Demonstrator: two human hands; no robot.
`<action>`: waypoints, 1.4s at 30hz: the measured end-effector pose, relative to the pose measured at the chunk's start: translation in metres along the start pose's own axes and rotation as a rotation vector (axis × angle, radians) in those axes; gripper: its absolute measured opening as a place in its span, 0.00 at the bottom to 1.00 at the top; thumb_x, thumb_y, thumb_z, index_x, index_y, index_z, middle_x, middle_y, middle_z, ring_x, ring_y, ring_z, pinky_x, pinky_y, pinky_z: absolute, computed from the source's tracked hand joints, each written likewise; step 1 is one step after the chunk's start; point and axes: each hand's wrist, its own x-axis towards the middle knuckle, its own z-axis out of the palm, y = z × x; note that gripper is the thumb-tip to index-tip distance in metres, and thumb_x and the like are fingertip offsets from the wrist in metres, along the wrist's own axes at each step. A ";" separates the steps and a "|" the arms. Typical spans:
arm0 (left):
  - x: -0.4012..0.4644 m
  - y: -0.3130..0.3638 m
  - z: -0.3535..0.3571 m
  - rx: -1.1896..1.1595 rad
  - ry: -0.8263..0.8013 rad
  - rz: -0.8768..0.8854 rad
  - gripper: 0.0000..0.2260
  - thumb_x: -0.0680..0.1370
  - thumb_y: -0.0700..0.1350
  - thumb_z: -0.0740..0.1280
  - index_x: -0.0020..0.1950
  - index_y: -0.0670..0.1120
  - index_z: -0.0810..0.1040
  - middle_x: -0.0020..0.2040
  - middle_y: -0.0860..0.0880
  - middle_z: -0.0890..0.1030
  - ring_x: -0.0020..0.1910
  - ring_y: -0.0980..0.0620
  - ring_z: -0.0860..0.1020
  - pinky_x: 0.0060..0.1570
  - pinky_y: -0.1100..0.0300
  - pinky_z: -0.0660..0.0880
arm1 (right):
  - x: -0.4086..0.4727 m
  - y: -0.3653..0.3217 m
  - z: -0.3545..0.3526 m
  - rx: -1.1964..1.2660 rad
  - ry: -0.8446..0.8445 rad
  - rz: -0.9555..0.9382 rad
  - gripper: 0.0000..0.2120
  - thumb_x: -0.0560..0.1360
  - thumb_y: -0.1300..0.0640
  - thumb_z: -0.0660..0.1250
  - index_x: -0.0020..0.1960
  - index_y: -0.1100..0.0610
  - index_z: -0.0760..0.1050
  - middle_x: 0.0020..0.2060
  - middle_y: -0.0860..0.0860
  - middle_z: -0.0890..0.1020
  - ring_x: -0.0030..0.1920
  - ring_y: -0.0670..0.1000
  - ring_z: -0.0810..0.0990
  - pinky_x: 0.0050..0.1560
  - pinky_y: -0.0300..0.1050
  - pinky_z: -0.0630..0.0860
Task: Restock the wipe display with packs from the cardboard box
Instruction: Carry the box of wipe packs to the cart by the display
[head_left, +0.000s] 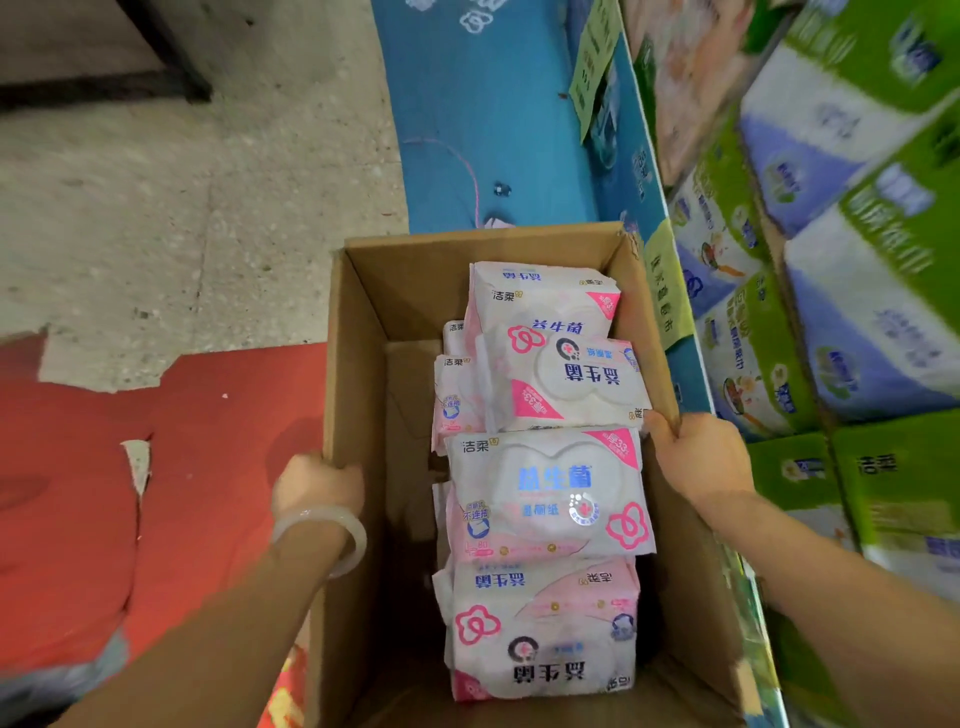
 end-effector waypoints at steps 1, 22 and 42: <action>-0.005 0.009 -0.019 0.004 0.012 0.004 0.11 0.75 0.41 0.67 0.52 0.34 0.78 0.33 0.44 0.73 0.39 0.43 0.74 0.38 0.55 0.69 | -0.003 -0.013 -0.017 -0.001 0.012 -0.011 0.22 0.79 0.49 0.59 0.34 0.64 0.69 0.41 0.68 0.81 0.45 0.66 0.79 0.41 0.51 0.72; -0.007 0.262 -0.312 -0.069 0.115 0.187 0.07 0.75 0.34 0.60 0.38 0.38 0.72 0.32 0.43 0.73 0.29 0.48 0.71 0.26 0.59 0.64 | 0.107 -0.269 -0.287 0.041 0.083 -0.133 0.22 0.79 0.51 0.59 0.29 0.60 0.61 0.33 0.59 0.73 0.38 0.58 0.73 0.37 0.45 0.65; 0.266 0.629 -0.445 -0.050 0.186 0.284 0.06 0.76 0.39 0.63 0.40 0.40 0.72 0.34 0.44 0.75 0.31 0.46 0.74 0.29 0.57 0.69 | 0.432 -0.567 -0.393 0.116 0.102 -0.122 0.19 0.79 0.52 0.60 0.35 0.65 0.69 0.34 0.56 0.73 0.41 0.59 0.75 0.38 0.44 0.66</action>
